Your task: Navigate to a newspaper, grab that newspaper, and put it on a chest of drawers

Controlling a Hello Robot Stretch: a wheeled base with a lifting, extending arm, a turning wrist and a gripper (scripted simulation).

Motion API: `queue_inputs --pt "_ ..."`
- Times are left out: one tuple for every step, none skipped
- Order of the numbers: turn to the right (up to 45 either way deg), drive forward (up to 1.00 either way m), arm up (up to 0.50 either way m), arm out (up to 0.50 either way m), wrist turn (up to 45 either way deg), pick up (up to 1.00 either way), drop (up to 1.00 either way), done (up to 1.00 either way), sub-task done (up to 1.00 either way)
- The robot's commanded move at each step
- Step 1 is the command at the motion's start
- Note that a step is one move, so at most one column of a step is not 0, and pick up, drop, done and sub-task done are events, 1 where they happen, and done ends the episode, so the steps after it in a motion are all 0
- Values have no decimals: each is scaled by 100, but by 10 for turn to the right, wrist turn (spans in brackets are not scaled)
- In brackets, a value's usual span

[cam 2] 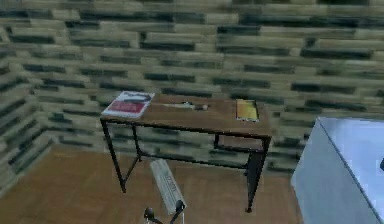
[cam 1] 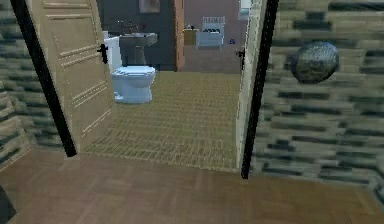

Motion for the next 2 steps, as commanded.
queue_inputs --pt "0 100 0 0 0 0 0 0 0" --pt "0 100 0 0 0 0 0 0 0"
